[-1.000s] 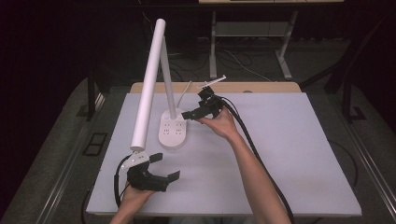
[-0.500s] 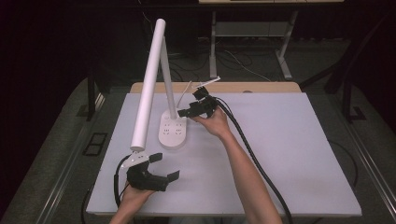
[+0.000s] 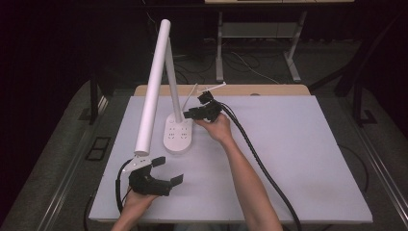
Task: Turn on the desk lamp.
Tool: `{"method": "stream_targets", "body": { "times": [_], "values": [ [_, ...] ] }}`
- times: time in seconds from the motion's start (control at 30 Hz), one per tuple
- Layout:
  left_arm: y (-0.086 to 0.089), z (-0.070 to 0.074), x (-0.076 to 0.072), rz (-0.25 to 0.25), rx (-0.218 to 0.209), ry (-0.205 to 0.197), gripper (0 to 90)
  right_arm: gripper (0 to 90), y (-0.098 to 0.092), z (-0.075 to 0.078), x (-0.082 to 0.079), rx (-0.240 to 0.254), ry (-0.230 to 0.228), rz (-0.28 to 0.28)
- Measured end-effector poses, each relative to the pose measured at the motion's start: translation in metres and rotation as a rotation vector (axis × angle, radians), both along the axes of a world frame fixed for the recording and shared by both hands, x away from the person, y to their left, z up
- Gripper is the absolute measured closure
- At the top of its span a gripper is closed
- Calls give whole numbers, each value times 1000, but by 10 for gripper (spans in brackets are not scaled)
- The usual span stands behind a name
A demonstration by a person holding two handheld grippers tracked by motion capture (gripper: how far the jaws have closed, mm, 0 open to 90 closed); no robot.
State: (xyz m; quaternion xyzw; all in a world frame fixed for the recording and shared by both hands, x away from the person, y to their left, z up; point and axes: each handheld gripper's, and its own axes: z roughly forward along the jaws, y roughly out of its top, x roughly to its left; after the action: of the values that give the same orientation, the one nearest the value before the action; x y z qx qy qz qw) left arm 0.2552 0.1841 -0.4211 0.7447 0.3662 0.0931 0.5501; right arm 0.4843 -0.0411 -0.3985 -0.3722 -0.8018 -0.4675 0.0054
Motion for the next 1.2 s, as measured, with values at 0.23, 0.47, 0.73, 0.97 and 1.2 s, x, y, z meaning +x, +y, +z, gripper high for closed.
{"method": "stream_targets", "body": {
  "times": [0.23,0.47,0.73,0.97,1.2],
  "values": [
    [0,0,0,1,1,1,0,703,-1,-9,6,32,10,-40],
    [0,0,1,1,0,2,0,817,0,-15,9,58,23,-45],
    [0,0,1,0,2,2,0,895,2,-25,13,66,28,-42],
    [0,0,1,2,3,4,0,896,5,-32,14,70,48,-49],
    [0,0,1,1,2,1,0,895,7,-38,15,73,58,-51]
  ]
}}
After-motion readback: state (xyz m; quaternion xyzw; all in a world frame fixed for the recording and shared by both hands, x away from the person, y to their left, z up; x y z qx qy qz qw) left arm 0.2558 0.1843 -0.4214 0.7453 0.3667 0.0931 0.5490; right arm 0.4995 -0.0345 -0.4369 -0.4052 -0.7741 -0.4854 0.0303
